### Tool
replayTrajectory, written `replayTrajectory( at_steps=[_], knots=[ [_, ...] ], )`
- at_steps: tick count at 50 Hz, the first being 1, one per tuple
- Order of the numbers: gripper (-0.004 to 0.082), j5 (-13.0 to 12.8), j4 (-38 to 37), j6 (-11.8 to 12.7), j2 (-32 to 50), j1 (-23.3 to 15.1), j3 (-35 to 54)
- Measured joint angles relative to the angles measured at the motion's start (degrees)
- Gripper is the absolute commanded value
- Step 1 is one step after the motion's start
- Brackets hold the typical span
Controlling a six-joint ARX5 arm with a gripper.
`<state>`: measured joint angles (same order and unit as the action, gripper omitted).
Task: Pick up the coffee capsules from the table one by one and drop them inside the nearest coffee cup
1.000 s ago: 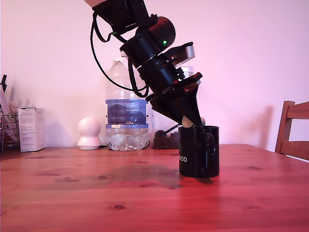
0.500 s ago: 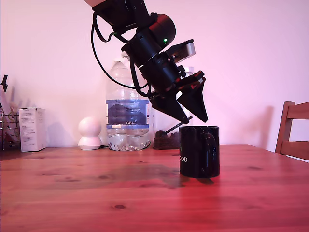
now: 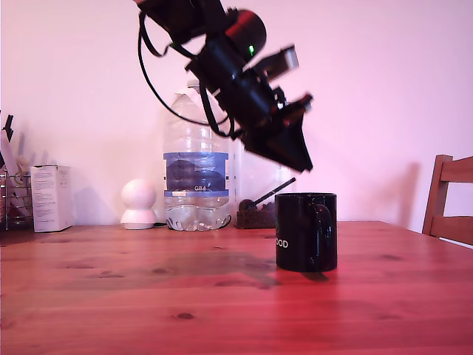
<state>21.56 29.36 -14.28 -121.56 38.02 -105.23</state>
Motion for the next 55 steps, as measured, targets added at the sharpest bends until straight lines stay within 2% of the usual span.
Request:
replayTrajectory(
  at_steps=[8,23,28,33,34,47,55],
  knots=[
    [-0.0019,1.6,-0.9,0.0,2.3,-1.2,0.0],
    [-0.0019,1.9,-1.7,0.1,4.9,-4.2,0.0],
    [-0.0019,1.9,-4.2,0.4,5.6,-5.1,0.8],
    [-0.0019,1.8,-8.3,0.8,8.9,-5.6,5.7],
    [-0.0019,1.8,-9.1,1.9,9.8,-5.7,7.0],
    [-0.0019,-0.5,-20.4,4.5,21.5,-7.3,23.2],
    [-0.0019,-2.0,-25.0,7.2,27.5,-9.4,32.3]
  ],
)
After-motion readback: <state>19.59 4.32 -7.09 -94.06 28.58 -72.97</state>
